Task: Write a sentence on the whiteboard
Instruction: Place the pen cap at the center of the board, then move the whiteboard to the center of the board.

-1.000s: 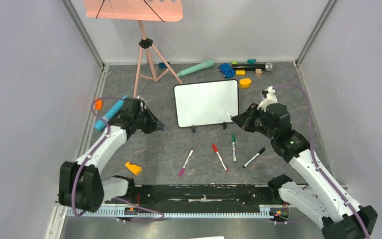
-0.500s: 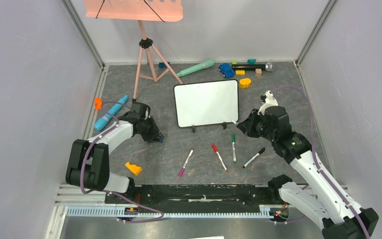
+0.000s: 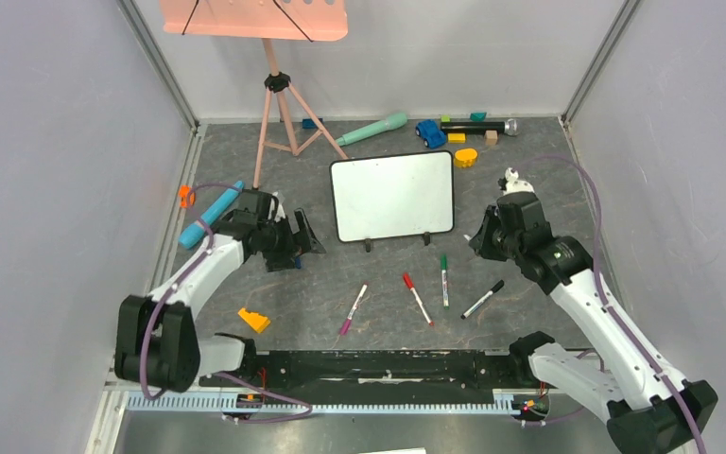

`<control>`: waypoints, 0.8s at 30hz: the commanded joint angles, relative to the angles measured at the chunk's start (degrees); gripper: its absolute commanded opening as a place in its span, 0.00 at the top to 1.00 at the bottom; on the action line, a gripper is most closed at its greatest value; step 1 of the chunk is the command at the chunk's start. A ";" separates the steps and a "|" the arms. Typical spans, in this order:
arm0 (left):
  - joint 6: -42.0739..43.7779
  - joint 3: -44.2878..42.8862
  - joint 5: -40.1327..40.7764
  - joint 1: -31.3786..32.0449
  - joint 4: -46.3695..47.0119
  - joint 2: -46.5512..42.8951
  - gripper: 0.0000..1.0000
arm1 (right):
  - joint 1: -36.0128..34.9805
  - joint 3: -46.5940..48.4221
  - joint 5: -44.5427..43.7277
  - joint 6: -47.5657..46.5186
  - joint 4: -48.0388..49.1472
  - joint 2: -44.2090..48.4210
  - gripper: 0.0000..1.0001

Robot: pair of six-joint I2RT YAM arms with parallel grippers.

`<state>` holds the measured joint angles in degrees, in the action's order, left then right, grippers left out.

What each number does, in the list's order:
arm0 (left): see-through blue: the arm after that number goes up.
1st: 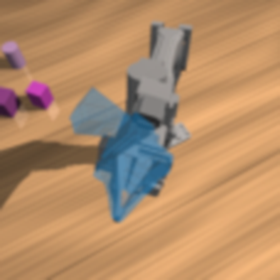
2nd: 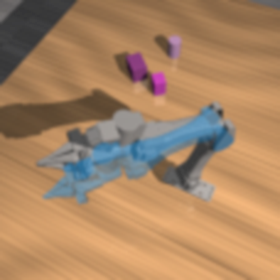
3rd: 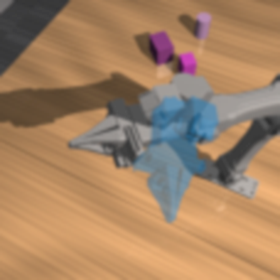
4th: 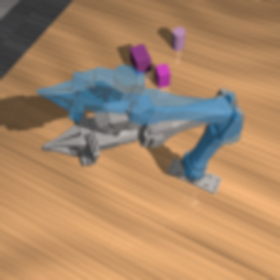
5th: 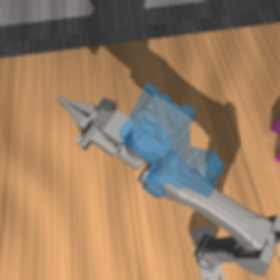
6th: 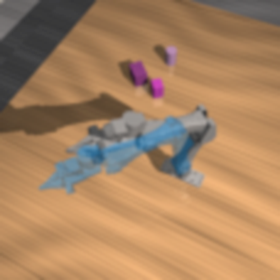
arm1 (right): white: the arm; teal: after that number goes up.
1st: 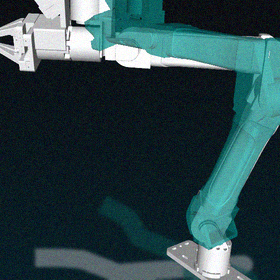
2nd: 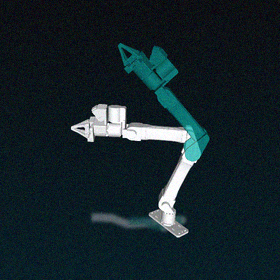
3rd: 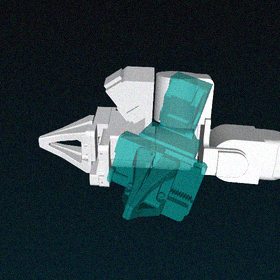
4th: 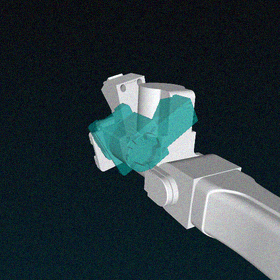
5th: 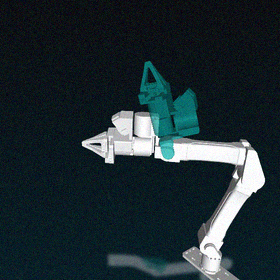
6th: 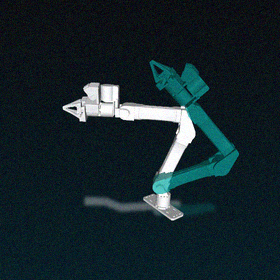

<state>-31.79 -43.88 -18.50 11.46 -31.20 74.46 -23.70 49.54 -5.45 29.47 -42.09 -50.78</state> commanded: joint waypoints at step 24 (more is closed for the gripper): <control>3.47 -6.83 -24.15 -2.59 39.06 6.98 0.00 | 16.74 33.59 -0.16 -12.63 -3.43 -32.64 1.00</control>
<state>-28.53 -48.03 -36.84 9.28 -1.19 77.67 -9.67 78.24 -8.08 18.76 -49.32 -82.08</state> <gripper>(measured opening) 0.993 0.118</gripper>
